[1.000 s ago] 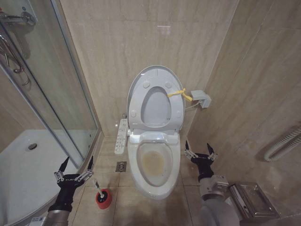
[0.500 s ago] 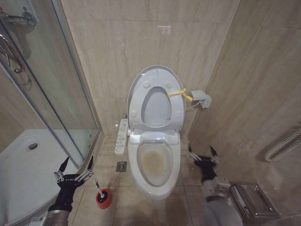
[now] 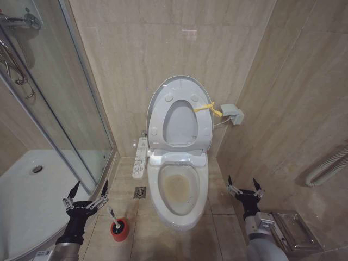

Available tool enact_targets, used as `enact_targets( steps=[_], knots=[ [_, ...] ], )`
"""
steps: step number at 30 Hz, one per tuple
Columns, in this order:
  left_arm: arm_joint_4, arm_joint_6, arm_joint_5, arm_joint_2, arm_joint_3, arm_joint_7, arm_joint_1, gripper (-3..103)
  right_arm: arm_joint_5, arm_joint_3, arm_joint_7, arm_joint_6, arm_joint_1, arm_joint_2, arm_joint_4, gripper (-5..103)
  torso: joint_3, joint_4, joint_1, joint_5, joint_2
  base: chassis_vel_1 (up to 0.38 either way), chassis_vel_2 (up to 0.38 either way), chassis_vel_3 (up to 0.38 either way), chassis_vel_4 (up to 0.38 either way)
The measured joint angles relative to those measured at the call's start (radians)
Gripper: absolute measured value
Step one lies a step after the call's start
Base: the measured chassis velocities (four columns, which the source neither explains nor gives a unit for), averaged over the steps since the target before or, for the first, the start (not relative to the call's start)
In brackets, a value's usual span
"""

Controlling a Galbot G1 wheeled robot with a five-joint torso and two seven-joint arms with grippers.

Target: Open the toilet lid, clean the toilet bowl with a toilet brush, close the toilet lid, and flush.

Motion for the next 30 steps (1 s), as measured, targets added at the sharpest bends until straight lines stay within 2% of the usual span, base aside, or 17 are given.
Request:
enact_targets(
  steps=[12,22,30],
  knots=[
    [0.000,0.000,0.000,0.000,0.000,0.000,0.000,100,0.007,-0.025,-0.049,0.047,0.053,0.019,-0.011,100,0.000,-0.0001,0.000,0.0000,0.000,0.000,0.000,0.000,0.000],
    [0.000,0.000,0.000,0.000,0.000,0.000,0.000,100,0.031,-0.027,-0.036,0.070,0.067,0.012,-0.025,100,0.000,0.0000,0.000,0.0000,0.000,-0.016,0.024,0.014,-0.017],
    [0.000,0.000,0.000,0.000,0.000,0.000,0.000,100,0.005,-0.012,-0.013,0.083,0.075,0.004,-0.051,100,0.000,0.0002,0.001,0.0000,0.000,-0.108,0.098,0.092,-0.095]
  ],
)
